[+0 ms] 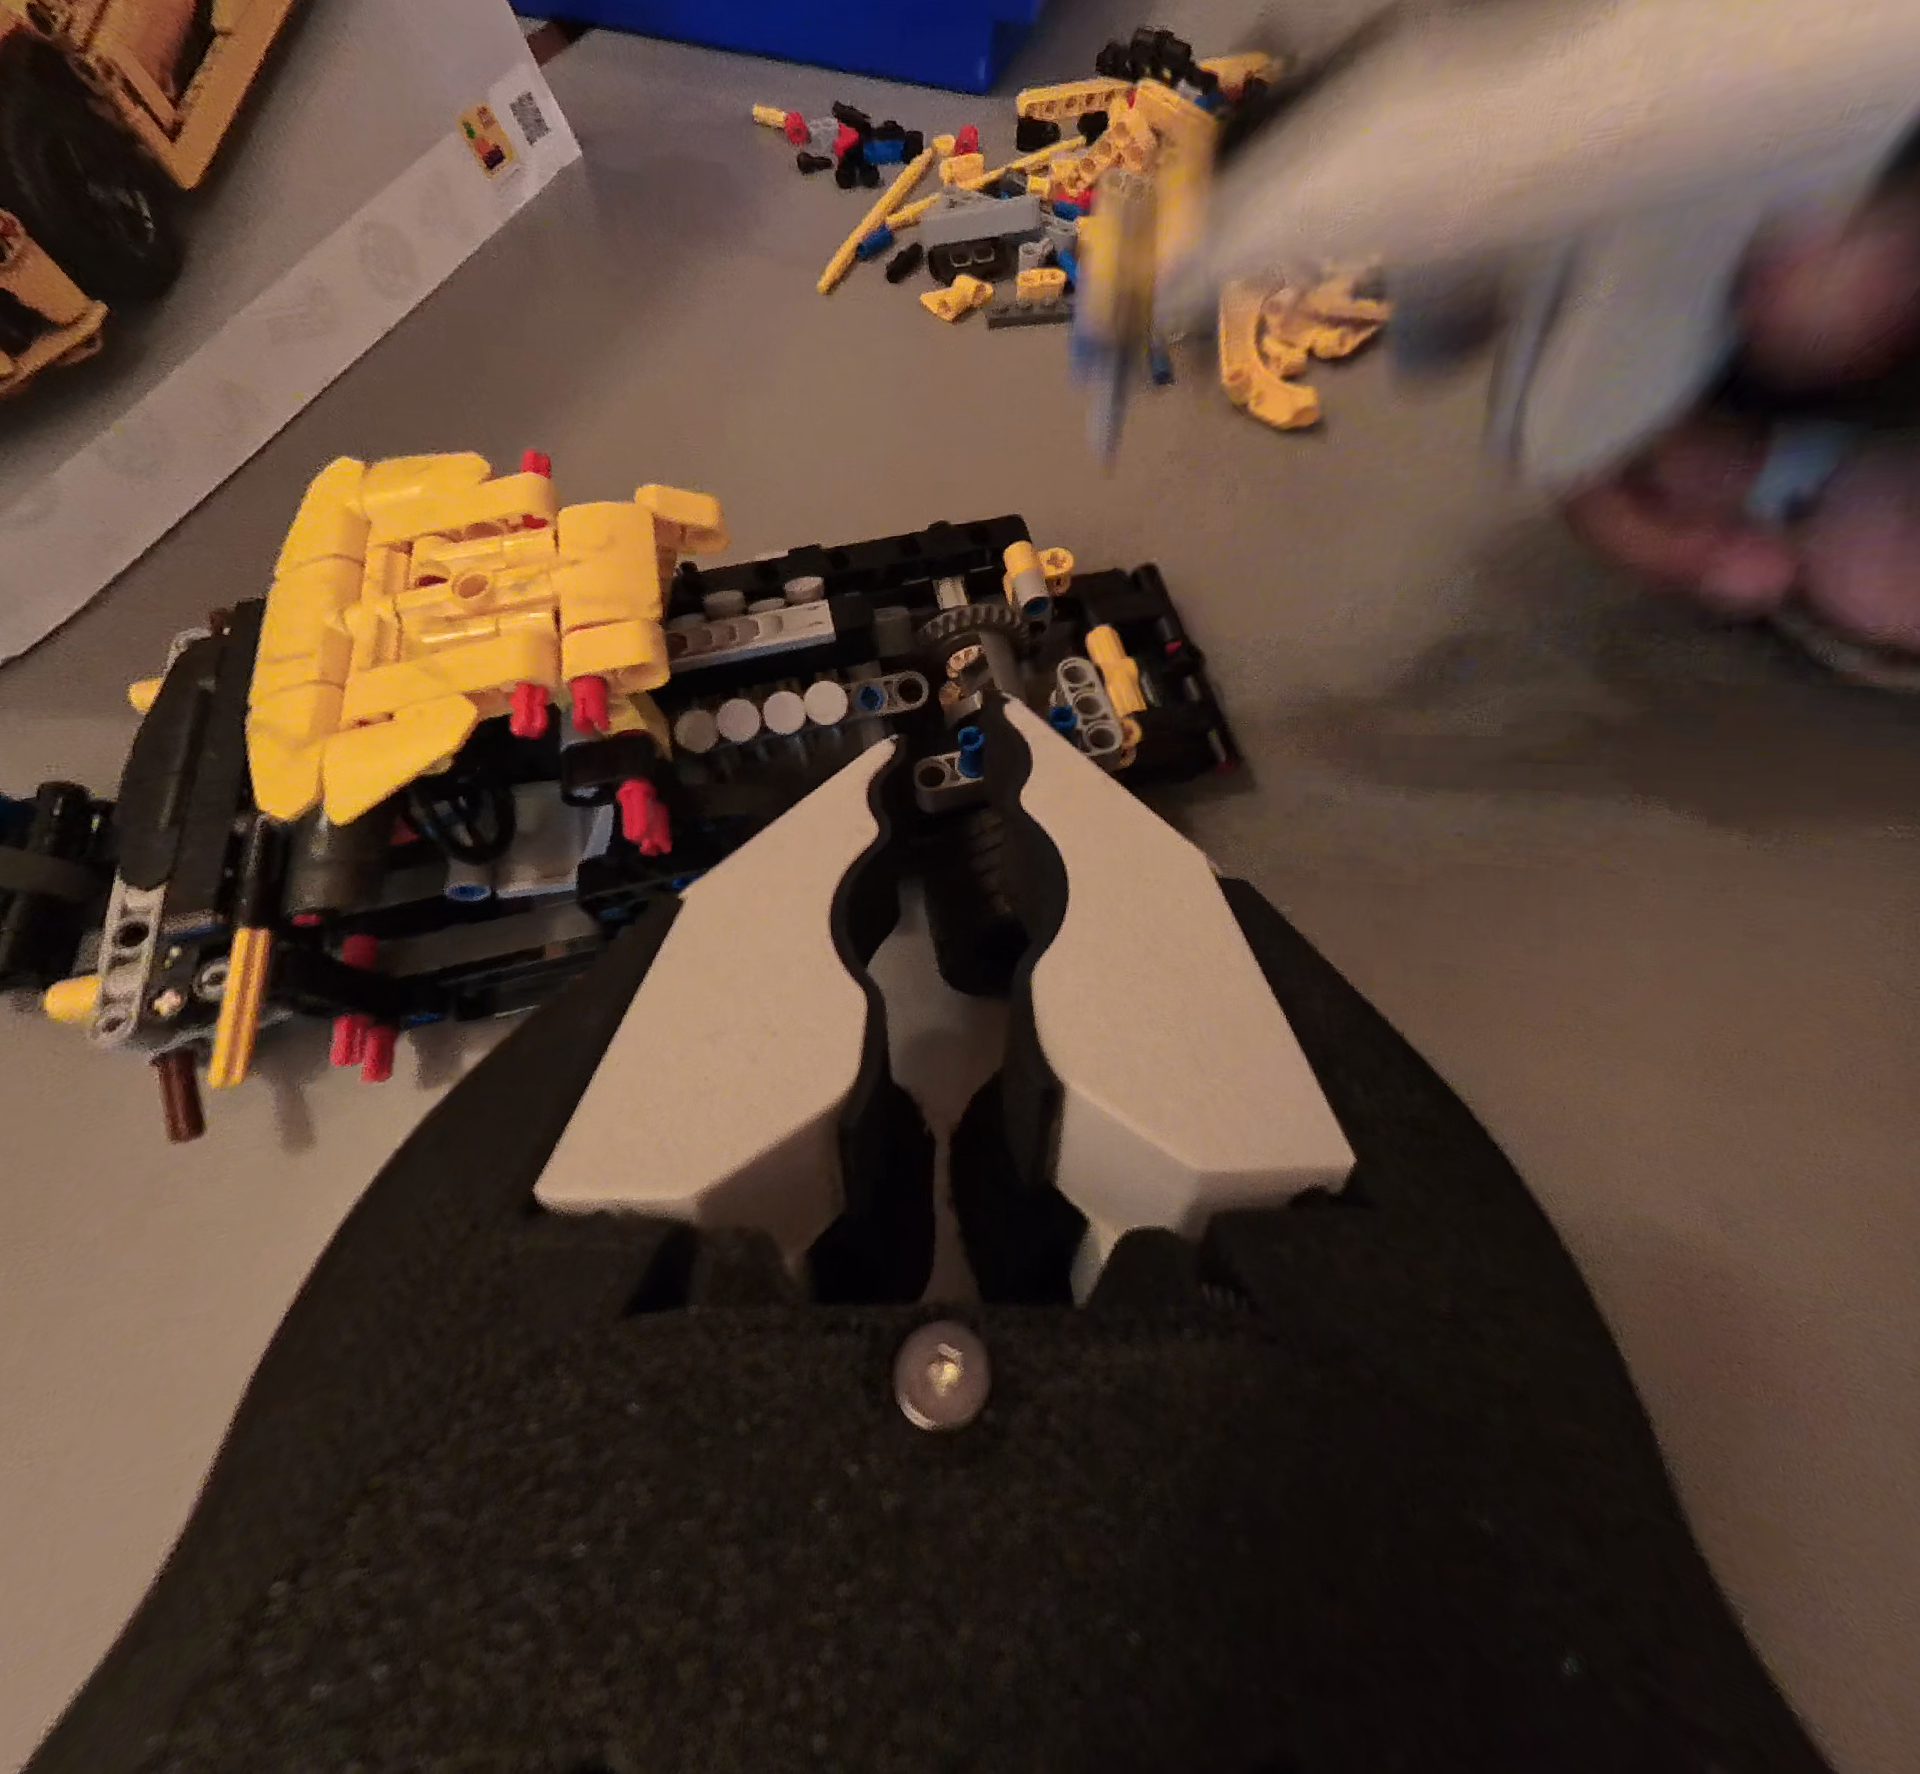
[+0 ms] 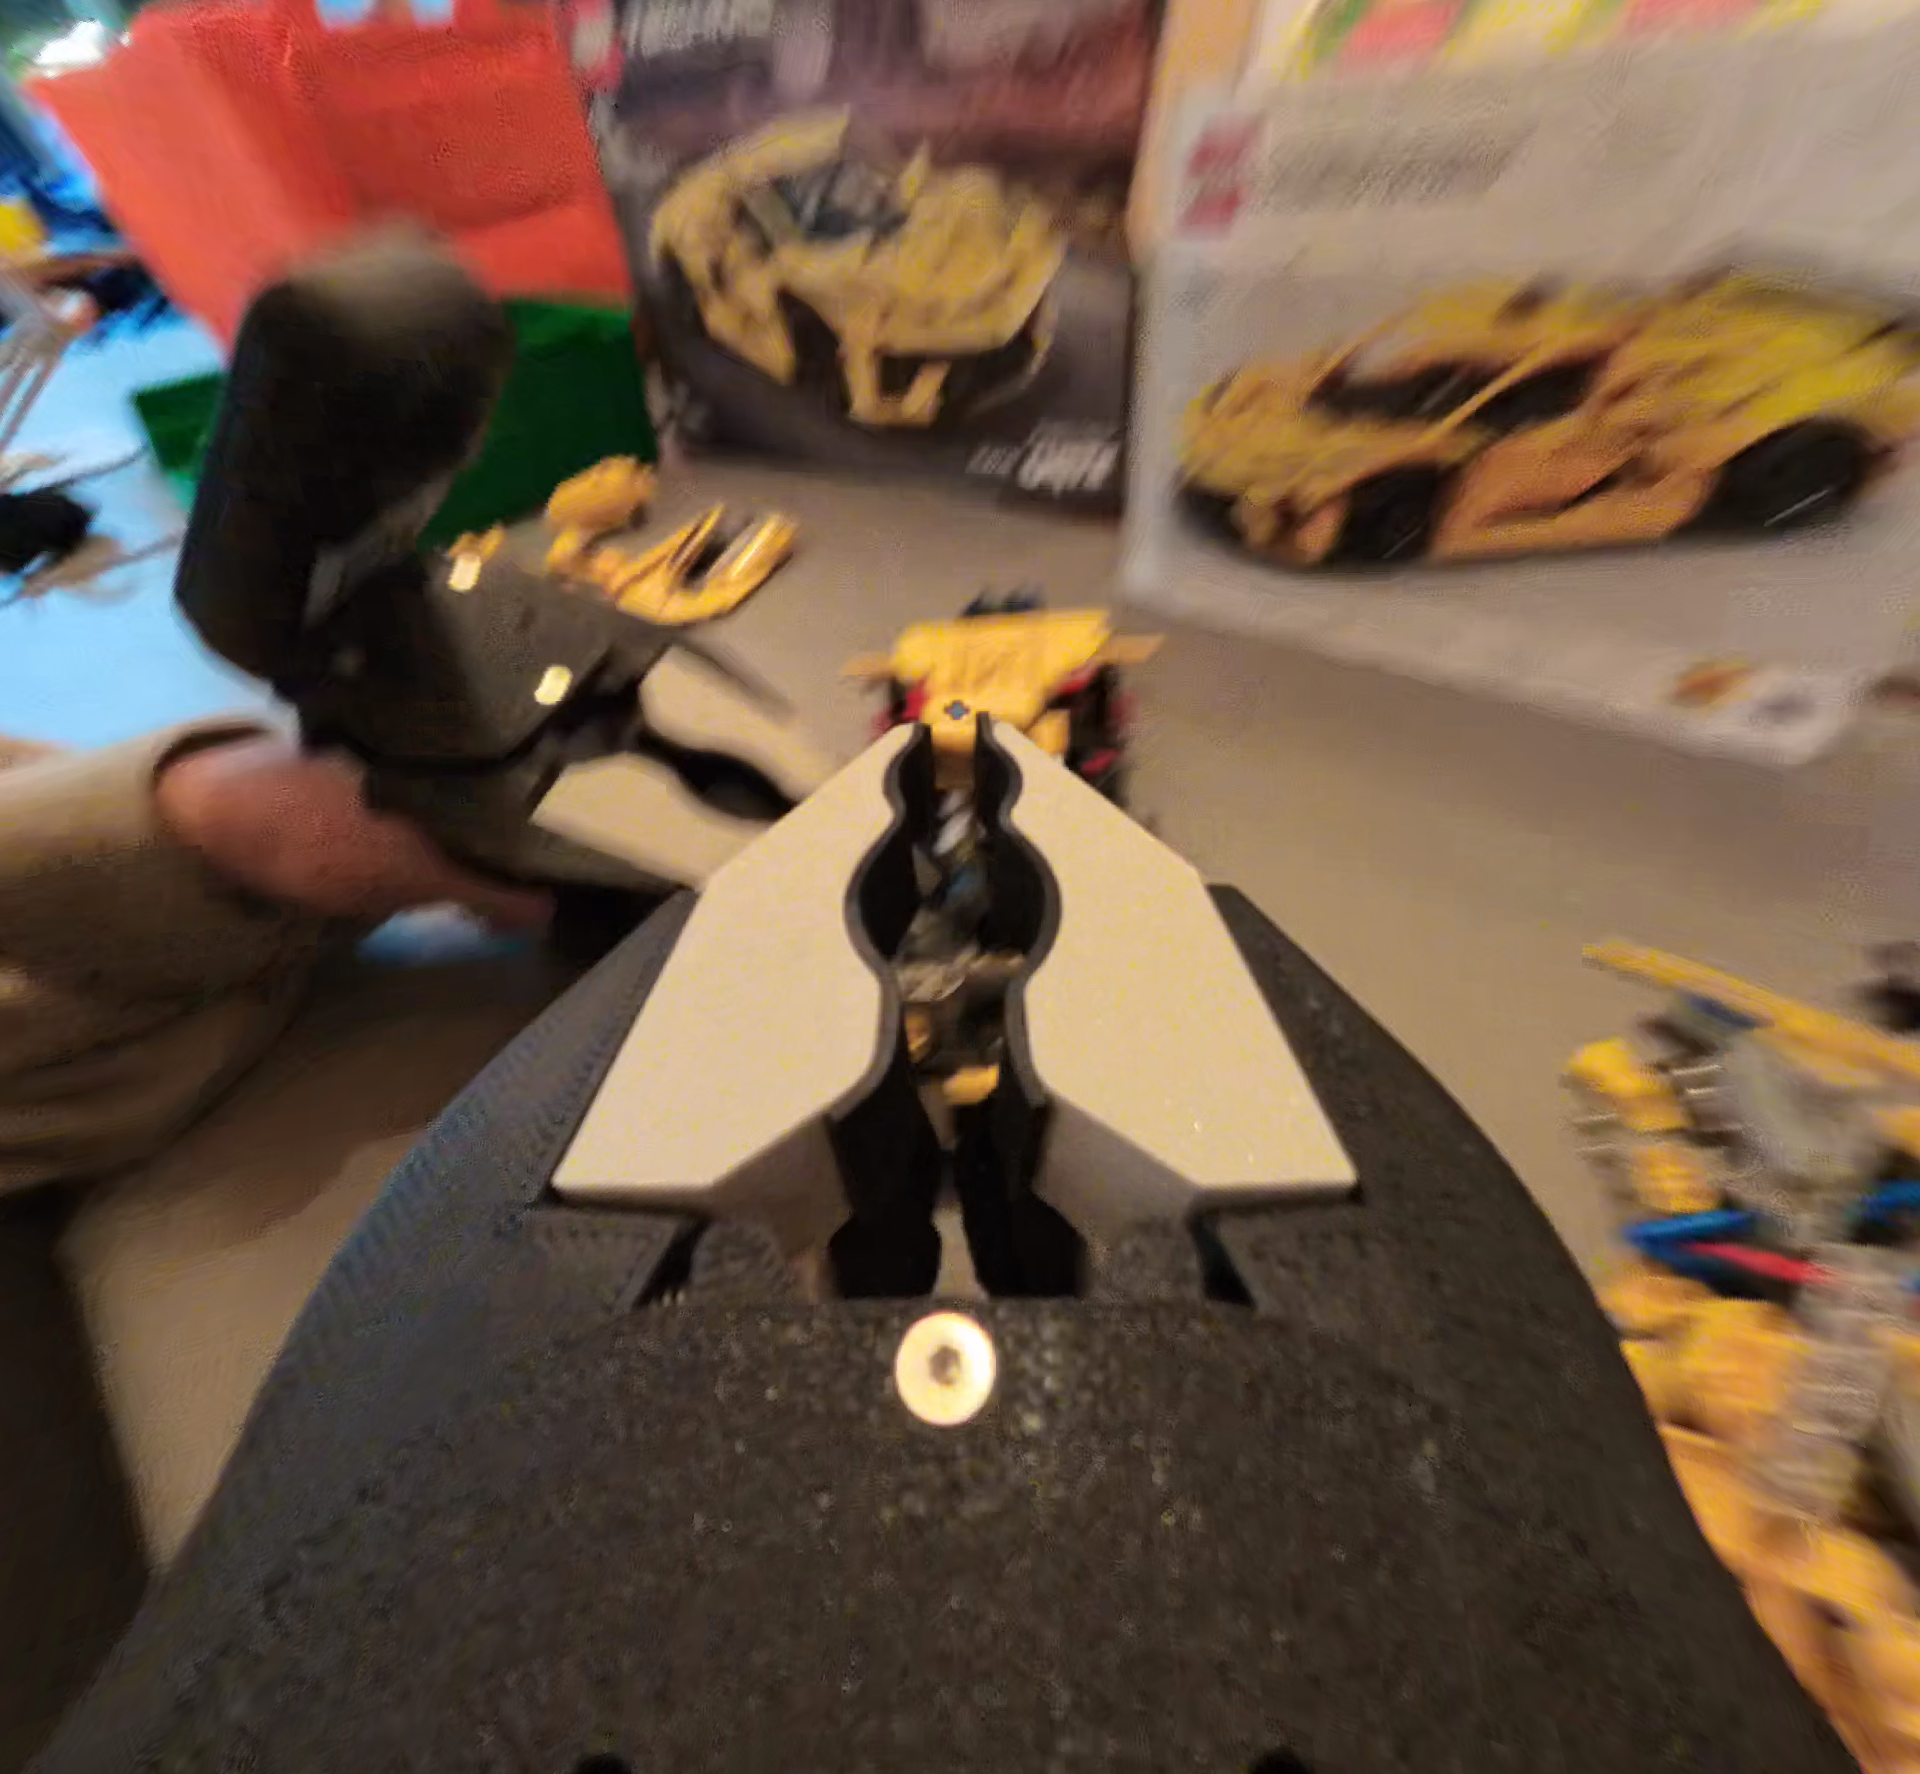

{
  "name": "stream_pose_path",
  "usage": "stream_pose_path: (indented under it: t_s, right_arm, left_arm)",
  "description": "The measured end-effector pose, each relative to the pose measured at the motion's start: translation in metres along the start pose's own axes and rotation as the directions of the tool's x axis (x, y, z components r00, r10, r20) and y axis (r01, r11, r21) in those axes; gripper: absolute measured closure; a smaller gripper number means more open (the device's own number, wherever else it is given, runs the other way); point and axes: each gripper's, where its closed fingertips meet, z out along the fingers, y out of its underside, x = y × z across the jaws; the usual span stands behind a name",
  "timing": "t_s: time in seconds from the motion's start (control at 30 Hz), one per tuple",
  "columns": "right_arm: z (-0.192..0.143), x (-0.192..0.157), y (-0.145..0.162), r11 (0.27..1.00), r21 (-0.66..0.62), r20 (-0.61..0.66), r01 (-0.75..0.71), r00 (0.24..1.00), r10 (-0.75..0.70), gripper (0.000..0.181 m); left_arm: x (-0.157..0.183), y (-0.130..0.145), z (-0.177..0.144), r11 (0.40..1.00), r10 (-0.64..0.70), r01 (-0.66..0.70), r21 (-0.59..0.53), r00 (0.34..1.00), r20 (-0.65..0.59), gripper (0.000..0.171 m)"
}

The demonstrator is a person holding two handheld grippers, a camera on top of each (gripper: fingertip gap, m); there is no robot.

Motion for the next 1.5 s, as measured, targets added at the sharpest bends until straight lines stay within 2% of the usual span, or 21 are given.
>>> stream_pose_path:
  t_s: [0.03,0.07,0.13,0.2,0.23,0.3,0.37,0.43,0.47,0.53,0.6,0.7,0.77,0.97,1.2,1.33,1.5]
  right_arm:
    - [-0.005,0.013,-0.008,0.999,0.012,-0.05,0.038,0.998,-0.037,0.176]
    - [-0.003,0.017,0.003,1.0,-0.029,-0.031,0.008,0.999,-0.008,0.176]
    - [-0.001,0.003,0.019,0.982,-0.077,0.116,-0.174,0.976,0.182,0.176]
    - [-0.003,0.012,0.02,0.98,-0.09,0.122,-0.179,0.974,0.19,0.176]
    - [-0.005,0.014,0.019,0.959,-0.096,0.18,-0.267,0.943,0.28,0.176]
    - [-0.008,0.02,0.016,0.855,-0.107,0.292,-0.508,0.806,0.515,0.176]
    - [-0.013,0.02,0.016,0.789,-0.14,0.367,-0.598,0.709,0.603,0.176]
    - [-0.012,0.02,0.015,0.785,-0.14,0.384,-0.603,0.698,0.605,0.176]
    - [-0.011,0.017,0.013,0.786,-0.145,0.403,-0.601,0.69,0.602,0.176]
    - [-0.01,0.01,0.003,0.781,-0.116,0.456,-0.614,0.665,0.591,0.176]
    - [-0.006,0.002,0.004,0.794,-0.13,0.465,-0.594,0.671,0.578,0.175]
    - [-0.004,-0.009,0.004,0.833,-0.133,0.473,-0.537,0.704,0.529,0.175]
    - [-0.002,-0.012,0.006,0.855,-0.135,0.456,-0.5,0.735,0.501,0.175]
    - [-0.002,-0.02,0.005,0.844,-0.157,0.49,-0.513,0.702,0.517,0.175]
    - [-0.004,-0.021,0.002,0.788,-0.194,0.54,-0.585,0.607,0.583,0.175]
    - [-0.005,-0.023,0.002,0.809,-0.181,0.541,-0.559,0.631,0.557,0.175]
    - [-0.005,-0.026,0.004,0.793,-0.218,0.552,-0.569,0.598,0.581,0.174]
  left_arm:
    - [0.002,-0.001,0.0,1.0,0.009,-0.009,0.004,1.0,0.003,0.158]
    - [0.004,-0.001,0.0,1.0,0.008,-0.008,0.016,1.0,0.01,0.158]
    - [0.009,-0.002,0.0,1.0,-0.009,0.01,0.022,1.0,-0.016,0.158]
    - [0.009,-0.002,0.0,1.0,-0.028,0.028,0.011,0.999,-0.038,0.157]
    - [0.009,-0.002,0.0,1.0,-0.029,0.029,0.009,0.999,-0.041,0.157]
    - [0.009,-0.003,-0.001,1.0,-0.028,0.029,0.012,0.999,-0.037,0.158]
    - [0.007,-0.005,-0.002,0.999,-0.026,0.026,0.02,0.999,-0.021,0.158]
    - [0.005,-0.007,-0.004,0.999,-0.033,0.033,0.012,0.999,-0.009,0.162]
    - [0.004,-0.011,-0.007,1.0,-0.011,0.011,0.021,1.0,0.011,0.158]
    - [0.009,-0.033,-0.018,0.991,0.019,-0.022,0.131,1.0,0.022,0.146]
    - [0.023,-0.049,-0.026,0.977,0.02,-0.014,0.214,1.0,-0.024,0.146]
    - [0.032,-0.048,-0.023,0.981,0.026,-0.015,0.192,0.998,-0.055,0.148]
    - [0.032,-0.049,-0.023,0.979,0.025,-0.012,0.204,0.998,-0.059,0.156]
    - [0.034,-0.05,-0.021,0.977,0.031,-0.017,0.213,0.997,-0.064,0.166]
    - [0.033,-0.053,-0.028,0.971,0.033,-0.012,0.237,0.996,-0.086,0.168]
    - [0.032,-0.052,-0.028,0.97,0.087,-0.075,0.232,0.995,-0.042,0.169]
    - [0.031,-0.047,-0.028,0.967,0.165,-0.164,0.195,0.986,0.008,0.169]
